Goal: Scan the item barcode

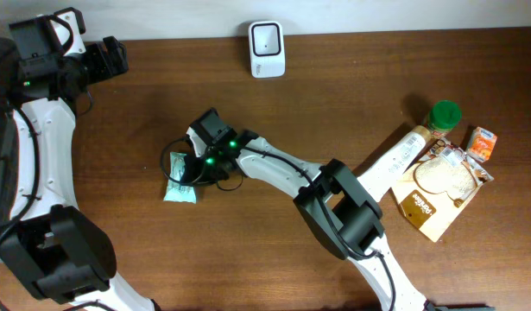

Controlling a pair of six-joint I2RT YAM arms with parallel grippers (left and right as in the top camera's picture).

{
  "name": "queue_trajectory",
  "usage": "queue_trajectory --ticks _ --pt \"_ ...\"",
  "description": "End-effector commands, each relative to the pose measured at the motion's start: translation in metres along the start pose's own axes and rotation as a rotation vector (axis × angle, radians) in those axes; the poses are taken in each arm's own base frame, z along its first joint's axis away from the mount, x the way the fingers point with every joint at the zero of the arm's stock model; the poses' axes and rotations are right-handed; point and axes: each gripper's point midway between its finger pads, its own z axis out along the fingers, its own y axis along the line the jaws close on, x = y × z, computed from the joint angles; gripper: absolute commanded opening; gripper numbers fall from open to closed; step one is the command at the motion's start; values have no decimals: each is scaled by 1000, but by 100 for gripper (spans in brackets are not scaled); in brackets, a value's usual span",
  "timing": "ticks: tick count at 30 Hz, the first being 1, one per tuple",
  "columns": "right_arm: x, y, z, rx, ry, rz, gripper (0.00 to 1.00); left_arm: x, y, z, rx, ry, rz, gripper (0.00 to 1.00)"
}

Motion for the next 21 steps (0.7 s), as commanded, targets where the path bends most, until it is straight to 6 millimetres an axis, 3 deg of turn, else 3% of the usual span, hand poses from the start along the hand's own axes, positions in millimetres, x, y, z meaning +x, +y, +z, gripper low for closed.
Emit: queue_trajectory --ticks 1,4,7,10,12,14,17,20,21 --pt "-1 -18 -22 46 13 -46 4 -2 -1 1 3 -5 22 99" --pt "-8 -24 -68 160 -27 -120 4 -2 -1 1 3 -4 22 99" --pt "-12 -44 -126 416 -90 -142 4 -2 -1 1 3 -4 22 99" --pt "-6 -60 -191 701 -153 -156 4 -2 -1 1 3 -4 22 99" --pt "2 -68 -217 833 -155 -160 4 -2 -1 1 3 -4 22 99" --pt "15 -77 -226 907 -106 -155 4 -2 -1 1 3 -4 22 99" --pt "31 -84 -210 871 -23 -132 5 -2 -1 1 3 -4 22 99" --pt "30 -58 -165 617 8 -127 29 -2 -1 1 3 -4 21 99" --pt "28 -46 -152 540 8 -139 31 -2 -1 1 3 -5 22 99"
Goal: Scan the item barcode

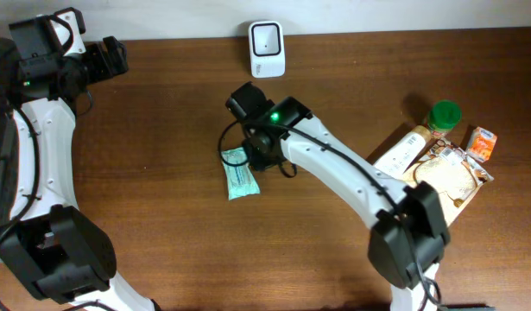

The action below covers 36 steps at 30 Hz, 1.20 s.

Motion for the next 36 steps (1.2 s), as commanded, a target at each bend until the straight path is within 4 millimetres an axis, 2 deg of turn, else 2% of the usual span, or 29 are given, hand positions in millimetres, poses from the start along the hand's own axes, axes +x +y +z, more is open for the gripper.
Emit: queue_trajectory --ticks 1,4,6,8,11,16,19,24,28,32,34,36 --pt "2 61 19 -269 37 -33 33 -2 -1 1 3 -5 21 99" --pt "-4 103 30 -406 20 -49 33 -2 -1 1 3 -5 21 99" --pt "0 115 44 -422 45 -26 33 -2 -1 1 3 -5 21 99" --pt "13 130 59 -459 104 -26 34 -2 -1 1 3 -5 21 99" --pt "23 137 68 -473 149 -20 36 -2 -1 1 3 -5 21 99" --pt "32 116 76 -386 197 25 37 -2 -1 1 3 -5 21 99" --pt "39 93 79 -328 245 61 37 -2 -1 1 3 -4 21 99" --pt "38 71 76 -290 252 80 37 -2 -1 1 3 -4 21 99" --pt "32 67 63 -303 224 48 36 -2 -1 1 3 -5 21 99" --pt "20 62 38 -321 164 54 37 -2 -1 1 3 -5 21 100" --pt "9 47 26 -322 133 117 38 -2 -1 1 3 -5 21 99" --pt "1 29 22 -316 120 197 41 -2 -1 1 3 -4 21 99"
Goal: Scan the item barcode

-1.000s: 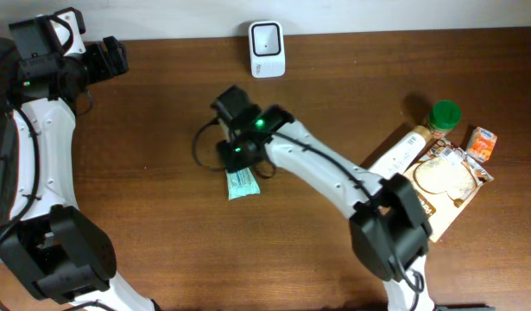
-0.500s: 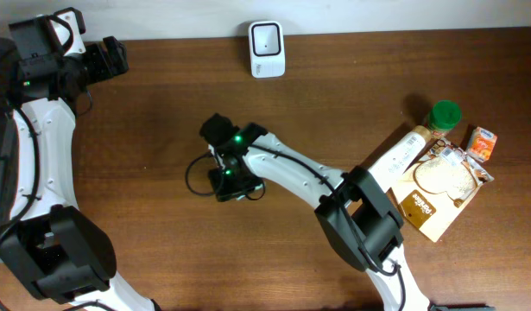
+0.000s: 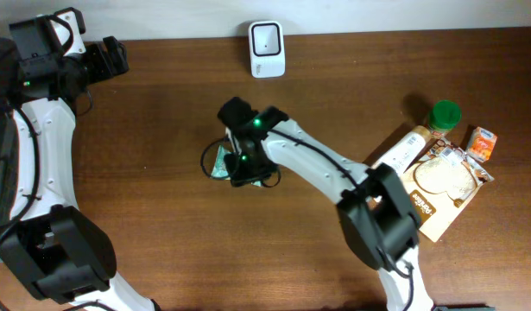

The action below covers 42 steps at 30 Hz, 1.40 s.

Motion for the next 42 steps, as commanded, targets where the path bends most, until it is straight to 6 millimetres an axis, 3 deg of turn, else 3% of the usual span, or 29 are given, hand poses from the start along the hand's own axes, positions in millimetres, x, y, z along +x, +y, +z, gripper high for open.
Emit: queue_trajectory --ticks 1,5,8,11,21,24,26,32,37,42 --pt "-20 -29 -42 -7 -95 144 44 -2 -1 1 3 -4 21 99" --pt "-25 -52 -34 -23 -81 271 64 -2 -1 1 3 -4 21 99" --pt "-25 -45 -11 -100 -45 294 64 -2 -1 1 3 -4 21 99" --pt "-20 -51 8 -104 -25 343 64 -2 -1 1 3 -4 21 99" --pt "-17 -56 50 -163 -55 411 57 -2 -1 1 3 -4 21 99" --pt "-8 -55 69 -164 -31 415 51 -2 -1 1 3 -4 21 99" --pt "-5 -53 75 -159 -18 409 41 -2 -1 1 3 -4 21 99" --pt "-7 -49 75 -163 -29 383 4 -2 -1 1 3 -4 21 99" --pt "-23 -46 50 -226 -78 287 4 -2 -1 1 3 -4 21 99" --pt "-39 -38 -5 -192 -223 156 4 -2 -1 1 3 -4 21 99"
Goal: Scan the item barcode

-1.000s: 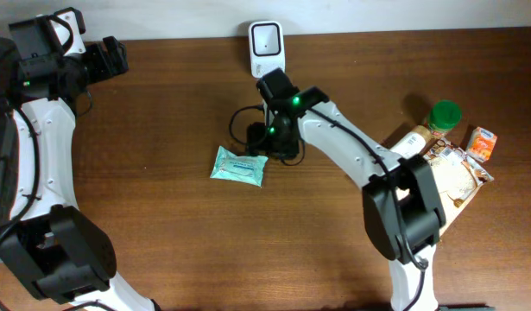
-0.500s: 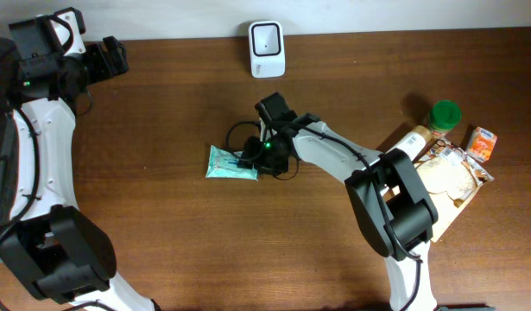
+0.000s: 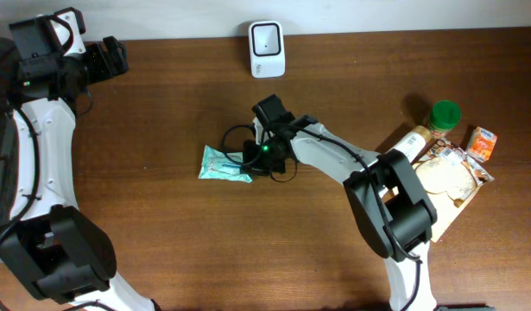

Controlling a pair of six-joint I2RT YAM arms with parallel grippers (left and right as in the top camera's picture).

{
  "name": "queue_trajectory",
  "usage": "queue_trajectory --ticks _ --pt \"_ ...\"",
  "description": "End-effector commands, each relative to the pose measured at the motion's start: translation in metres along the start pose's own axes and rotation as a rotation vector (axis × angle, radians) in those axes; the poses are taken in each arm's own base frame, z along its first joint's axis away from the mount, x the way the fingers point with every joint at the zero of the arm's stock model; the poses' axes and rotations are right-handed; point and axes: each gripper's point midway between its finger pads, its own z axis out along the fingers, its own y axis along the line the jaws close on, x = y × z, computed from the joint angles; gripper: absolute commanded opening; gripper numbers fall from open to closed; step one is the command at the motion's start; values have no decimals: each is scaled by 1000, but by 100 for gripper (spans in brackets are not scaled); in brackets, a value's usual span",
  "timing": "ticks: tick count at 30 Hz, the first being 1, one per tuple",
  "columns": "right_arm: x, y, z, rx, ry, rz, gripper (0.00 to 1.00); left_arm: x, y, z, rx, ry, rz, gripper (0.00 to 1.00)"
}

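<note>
A pale teal packet (image 3: 222, 163) lies lengthwise at the middle of the brown table (image 3: 161, 242). Its right end reaches in under my right gripper (image 3: 253, 159). That gripper looks shut on the end, though the wrist hides the fingertips. The white barcode scanner (image 3: 267, 48) stands at the table's back edge, well behind the packet. My left gripper (image 3: 115, 55) hangs at the far left back corner, away from everything. Its fingers are too dark to read.
At the right side stand a green-lidded jar (image 3: 445, 114), a small orange box (image 3: 482, 142), a white bottle (image 3: 401, 153) lying down, a clear bag of white grains (image 3: 445, 175) and a brown pouch (image 3: 423, 210).
My right gripper has moved a little to the right and its wrist has turned. The packet, which showed narrow and bunched at the gripper's left, now shows its broad face, stretched out leftward.
First my right gripper was at the packet left of centre. Then the packet was farther right, hanging lengthwise below the gripper in front of the scanner. Then it sat back to the left, seen edge-on. Now it is spread flat. The left arm stayed still.
</note>
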Motion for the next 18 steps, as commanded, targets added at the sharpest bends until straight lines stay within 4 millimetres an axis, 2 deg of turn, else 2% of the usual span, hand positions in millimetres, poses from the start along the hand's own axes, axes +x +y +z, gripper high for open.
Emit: queue_trajectory --ticks 1,5,7,8,9,10,11,12,14,15,18 --pt "-14 9 -43 68 -126 -128 4 -2 -1 1 3 -4 21 99" --pt "-15 13 -80 175 -212 -200 4 -2 -1 1 3 -4 21 99" --pt "-16 14 -91 196 -237 -209 4 -2 -1 1 3 -5 21 99" --pt "-16 14 -92 192 -239 -198 9 -2 -1 1 3 -4 21 99" --pt "-16 14 -90 190 -237 -197 24 -2 -1 1 3 -4 21 99" --pt "-18 13 -87 192 -237 -200 48 -2 -1 1 3 -4 21 99" --pt "-21 13 -83 193 -238 -253 64 -2 -1 1 3 -5 21 99" --pt "-23 14 -78 197 -237 -326 73 -2 -1 1 3 -4 21 99" --pt "-28 14 -65 219 -221 -565 80 -2 -1 1 3 -4 21 99" --pt "-29 12 -58 230 -207 -655 80 -2 -1 1 3 -4 21 99" --pt "-34 4 -41 237 -188 -750 80 -2 -1 1 3 -4 21 99"
